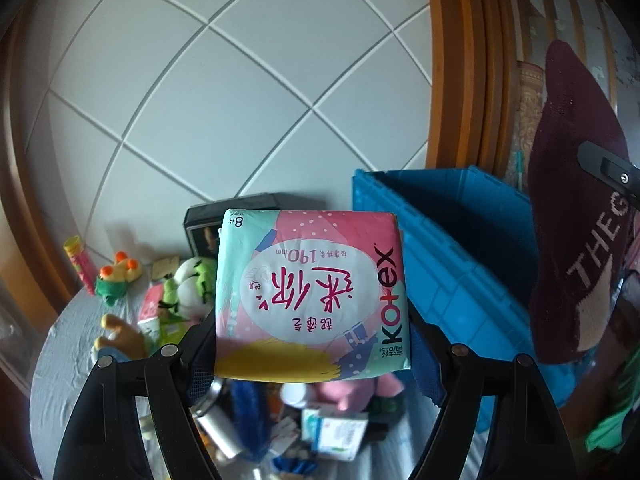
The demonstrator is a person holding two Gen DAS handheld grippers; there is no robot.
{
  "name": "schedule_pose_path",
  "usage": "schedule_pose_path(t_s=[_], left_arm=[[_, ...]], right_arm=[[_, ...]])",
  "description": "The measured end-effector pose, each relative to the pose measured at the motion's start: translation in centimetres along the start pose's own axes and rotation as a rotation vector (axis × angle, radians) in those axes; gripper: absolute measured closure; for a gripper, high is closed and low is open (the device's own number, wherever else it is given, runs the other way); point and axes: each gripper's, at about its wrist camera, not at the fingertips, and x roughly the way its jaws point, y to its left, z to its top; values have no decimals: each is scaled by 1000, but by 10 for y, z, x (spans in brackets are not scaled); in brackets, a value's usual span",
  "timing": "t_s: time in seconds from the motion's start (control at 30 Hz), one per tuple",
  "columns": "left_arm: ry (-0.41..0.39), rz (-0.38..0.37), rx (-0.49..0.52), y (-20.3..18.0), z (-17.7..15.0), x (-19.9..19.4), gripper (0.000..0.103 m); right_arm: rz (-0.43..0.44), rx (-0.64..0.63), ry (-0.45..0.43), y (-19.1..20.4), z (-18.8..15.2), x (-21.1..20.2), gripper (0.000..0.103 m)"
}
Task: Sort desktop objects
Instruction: 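Lift the pad pack and maroon scarf and carry both over the crate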
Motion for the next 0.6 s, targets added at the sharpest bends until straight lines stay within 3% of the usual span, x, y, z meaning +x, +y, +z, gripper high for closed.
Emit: schedule_pose_path(t_s=[0.37,0.6], left_arm=[[-6,28,-44,-169,48,24,24],[52,9,-19,-258,63,51,24]], right_arm=[[30,-56,-22,-167,16,-2,79],[24,-75,19,-251,9,-4,79]])
